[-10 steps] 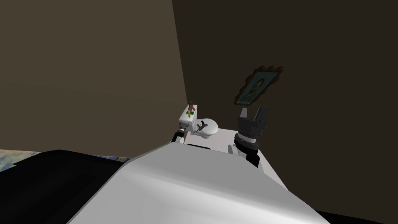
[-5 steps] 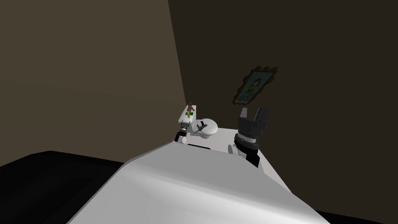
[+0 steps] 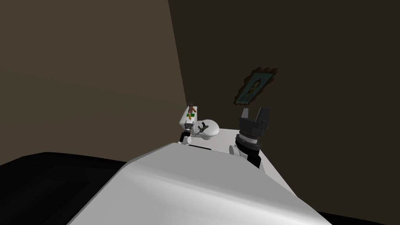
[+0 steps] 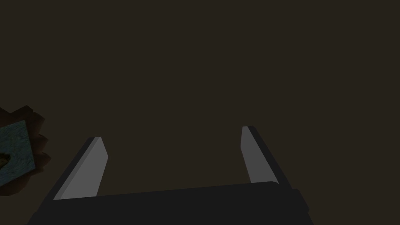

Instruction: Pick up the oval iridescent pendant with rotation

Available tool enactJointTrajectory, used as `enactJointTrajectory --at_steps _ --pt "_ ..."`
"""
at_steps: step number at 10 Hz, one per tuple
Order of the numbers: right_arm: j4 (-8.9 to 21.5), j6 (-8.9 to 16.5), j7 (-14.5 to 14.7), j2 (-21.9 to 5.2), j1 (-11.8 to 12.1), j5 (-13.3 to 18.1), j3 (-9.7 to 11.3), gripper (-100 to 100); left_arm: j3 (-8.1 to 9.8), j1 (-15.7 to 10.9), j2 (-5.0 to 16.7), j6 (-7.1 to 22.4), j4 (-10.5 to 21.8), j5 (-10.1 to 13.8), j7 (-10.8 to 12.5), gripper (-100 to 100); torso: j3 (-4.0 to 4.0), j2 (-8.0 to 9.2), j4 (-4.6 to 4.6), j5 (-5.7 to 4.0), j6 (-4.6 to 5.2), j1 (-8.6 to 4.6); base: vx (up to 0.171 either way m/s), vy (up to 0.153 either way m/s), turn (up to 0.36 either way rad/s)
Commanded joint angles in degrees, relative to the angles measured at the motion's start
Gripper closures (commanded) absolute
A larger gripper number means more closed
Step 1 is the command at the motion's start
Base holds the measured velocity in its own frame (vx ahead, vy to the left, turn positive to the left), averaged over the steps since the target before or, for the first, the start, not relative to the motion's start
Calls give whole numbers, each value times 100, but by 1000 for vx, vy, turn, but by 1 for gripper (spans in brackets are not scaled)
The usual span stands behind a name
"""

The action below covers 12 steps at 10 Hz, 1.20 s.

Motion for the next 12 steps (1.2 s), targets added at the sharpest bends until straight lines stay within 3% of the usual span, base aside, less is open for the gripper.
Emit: enactJointTrajectory --at_steps 1,2,3,4,5,9,10,11,12 --pt "0 0 0 0 0 0 0 0 -3 -28 -211 -45 49 28 36 -100 0 0 0 0 0 0 25 37 -26" --pt "0 0 0 0 0 0 0 0 -12 -11 -141 -41 41 11 18 -100 0 1 0 -1 0 -4 11 13 -6" --pt "0 0 0 0 0 0 0 0 -14 -11 -155 -51 44 12 23 0 2 5 1 -2 -1 -10 0 0 0" --pt "0 0 0 0 0 0 0 0 -14 -11 -153 -50 44 12 22 -100 4 8 1 -3 -1 -14 0 0 0" --pt "0 0 0 1 0 0 0 0 -14 -11 -153 -50 44 12 22 100 5 10 2 -4 -1 -15 0 0 0" --pt "0 0 0 1 0 0 0 0 -14 -11 -153 -50 44 12 22 100 6 11 2 -4 -1 -16 0 0 0" --pt "0 0 0 1 0 0 0 0 -14 -11 -153 -50 44 12 22 0 6 11 2 -4 -1 -16 0 0 0" --pt "0 0 0 1 0 0 0 0 -10 -17 47 -15 25 39 26 -100 6 11 2 -4 -1 -16 0 0 0" --pt "0 0 0 1 0 0 0 0 -6 -23 183 19 6 66 30 -100 6 11 2 -4 -2 -13 -2 6 26"
